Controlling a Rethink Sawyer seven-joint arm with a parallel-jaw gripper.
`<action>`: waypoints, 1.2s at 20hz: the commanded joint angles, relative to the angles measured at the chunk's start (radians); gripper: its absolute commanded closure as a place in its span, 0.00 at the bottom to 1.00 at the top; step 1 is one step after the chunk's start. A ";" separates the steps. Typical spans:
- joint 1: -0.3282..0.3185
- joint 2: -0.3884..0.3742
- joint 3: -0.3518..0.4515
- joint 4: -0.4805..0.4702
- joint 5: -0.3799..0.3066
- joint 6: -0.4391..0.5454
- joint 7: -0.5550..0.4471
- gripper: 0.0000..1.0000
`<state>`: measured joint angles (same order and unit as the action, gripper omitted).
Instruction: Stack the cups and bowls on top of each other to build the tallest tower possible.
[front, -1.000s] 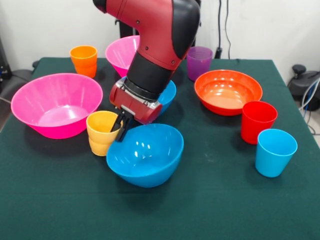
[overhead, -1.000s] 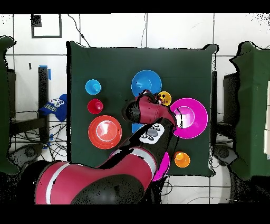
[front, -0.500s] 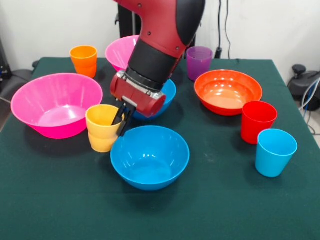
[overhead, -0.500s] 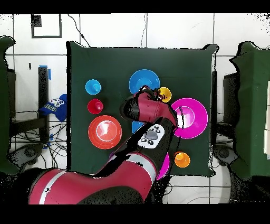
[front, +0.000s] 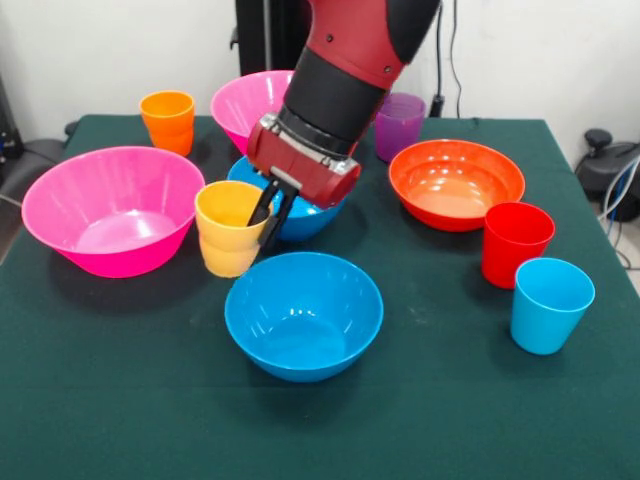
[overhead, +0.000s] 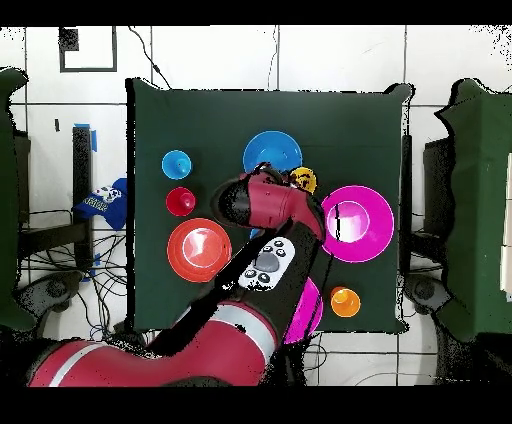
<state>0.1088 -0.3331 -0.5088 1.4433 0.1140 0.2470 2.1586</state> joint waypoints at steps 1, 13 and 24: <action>0.046 -0.014 0.052 -0.103 -0.050 0.256 -0.011 1.00; 0.075 -0.036 0.035 -0.183 -0.070 0.380 -0.006 1.00; 0.061 -0.022 0.100 -0.245 -0.037 0.391 -0.005 1.00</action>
<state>0.1682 -0.3790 -0.5295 1.2778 0.1122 0.5146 2.1586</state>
